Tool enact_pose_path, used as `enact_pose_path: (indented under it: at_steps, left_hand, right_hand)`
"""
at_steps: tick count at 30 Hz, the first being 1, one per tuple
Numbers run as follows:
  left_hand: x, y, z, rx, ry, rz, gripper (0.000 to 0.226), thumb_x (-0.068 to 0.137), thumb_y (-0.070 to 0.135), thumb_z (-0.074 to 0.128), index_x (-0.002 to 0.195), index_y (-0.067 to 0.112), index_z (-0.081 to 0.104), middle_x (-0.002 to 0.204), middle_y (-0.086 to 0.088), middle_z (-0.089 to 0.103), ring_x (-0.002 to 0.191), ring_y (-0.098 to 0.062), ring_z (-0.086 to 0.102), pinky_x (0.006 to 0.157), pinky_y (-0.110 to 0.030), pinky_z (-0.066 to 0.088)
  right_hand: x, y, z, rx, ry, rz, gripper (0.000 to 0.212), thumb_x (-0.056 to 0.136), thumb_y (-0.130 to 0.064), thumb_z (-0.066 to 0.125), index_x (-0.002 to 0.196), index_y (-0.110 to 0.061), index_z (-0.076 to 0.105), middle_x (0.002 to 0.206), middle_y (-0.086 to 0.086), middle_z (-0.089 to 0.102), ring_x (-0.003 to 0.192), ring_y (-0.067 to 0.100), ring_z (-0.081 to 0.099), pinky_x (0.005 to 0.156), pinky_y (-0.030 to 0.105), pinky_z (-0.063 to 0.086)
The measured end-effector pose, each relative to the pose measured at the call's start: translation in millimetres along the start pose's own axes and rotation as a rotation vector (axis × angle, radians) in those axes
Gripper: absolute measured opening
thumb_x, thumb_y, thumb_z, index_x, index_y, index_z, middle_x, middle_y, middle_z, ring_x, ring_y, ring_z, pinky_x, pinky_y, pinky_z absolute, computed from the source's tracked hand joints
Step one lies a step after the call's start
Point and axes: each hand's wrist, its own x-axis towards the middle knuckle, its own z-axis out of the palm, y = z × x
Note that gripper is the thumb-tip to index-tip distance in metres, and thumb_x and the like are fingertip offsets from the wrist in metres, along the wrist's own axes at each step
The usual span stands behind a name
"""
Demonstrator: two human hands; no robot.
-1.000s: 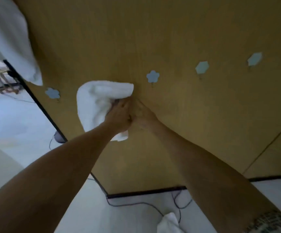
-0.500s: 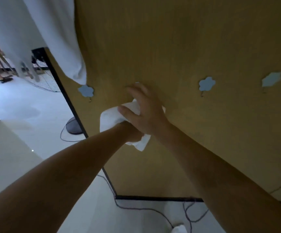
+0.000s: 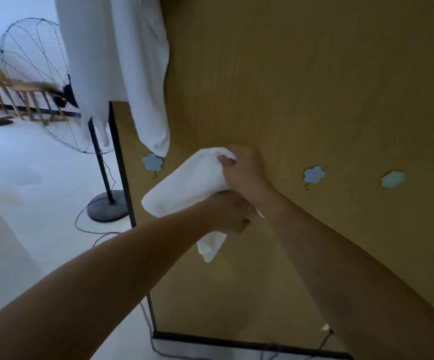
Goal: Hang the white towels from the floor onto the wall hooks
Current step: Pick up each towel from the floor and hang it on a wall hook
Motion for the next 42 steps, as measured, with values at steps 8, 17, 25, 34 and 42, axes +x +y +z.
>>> enact_pose_path:
  at_steps: [8, 17, 25, 34, 42]
  left_hand:
    - [-28.9, 32.9, -128.2, -0.058, 1.082, 0.030, 0.020, 0.080, 0.023, 0.055, 0.078, 0.010, 0.070, 0.076, -0.007, 0.066, 0.067, -0.025, 0.060, 0.058, -0.039, 0.050]
    - [-34.0, 55.3, -232.0, -0.448, 0.707, -0.259, 0.036, 0.079, 0.026, 0.079, 0.111, 0.016, 0.064, 0.101, 0.003, 0.063, 0.093, -0.019, 0.060, 0.069, -0.023, 0.043]
    - [-40.2, 51.0, -276.6, -0.668, 0.691, -0.281, 0.020, 0.082, 0.044, 0.072, 0.088, 0.027, 0.066, 0.093, 0.000, 0.069, 0.086, -0.019, 0.067, 0.074, -0.034, 0.054]
    - [-22.9, -11.1, -333.0, -0.457, 1.024, -0.235, 0.020, 0.090, 0.029, 0.066, 0.071, 0.026, 0.059, 0.071, 0.012, 0.058, 0.062, 0.004, 0.052, 0.059, -0.019, 0.036]
    - [-11.1, -61.3, -387.8, -0.426, 1.367, -0.108, 0.008, 0.089, 0.021, 0.062, 0.093, 0.019, 0.055, 0.080, 0.002, 0.058, 0.066, -0.007, 0.052, 0.059, -0.021, 0.042]
  right_hand:
    - [13.7, -56.9, -123.8, 0.103, 0.176, -0.122, 0.018, 0.093, -0.009, 0.053, 0.082, -0.012, 0.067, 0.071, -0.005, 0.062, 0.062, 0.004, 0.054, 0.052, 0.016, 0.040]
    - [14.1, -88.7, -196.3, 0.192, 0.051, -0.209, 0.027, 0.095, -0.018, 0.061, 0.069, -0.025, 0.063, 0.061, -0.010, 0.064, 0.055, 0.001, 0.063, 0.053, 0.017, 0.048]
    - [26.8, -91.1, -221.8, 0.295, -0.003, -0.250, 0.024, 0.090, -0.031, 0.062, 0.073, -0.043, 0.073, 0.070, -0.017, 0.072, 0.059, -0.003, 0.067, 0.046, 0.013, 0.045]
    - [109.3, -134.1, -233.5, -0.075, 0.153, -0.263, 0.018, 0.081, -0.012, 0.058, 0.066, -0.017, 0.050, 0.065, -0.003, 0.048, 0.059, 0.014, 0.048, 0.051, 0.024, 0.033]
    - [160.7, -190.0, -232.0, -0.396, 0.589, -0.955, 0.024, 0.079, 0.007, 0.047, 0.090, -0.011, 0.058, 0.085, 0.005, 0.059, 0.072, 0.025, 0.055, 0.061, 0.041, 0.047]
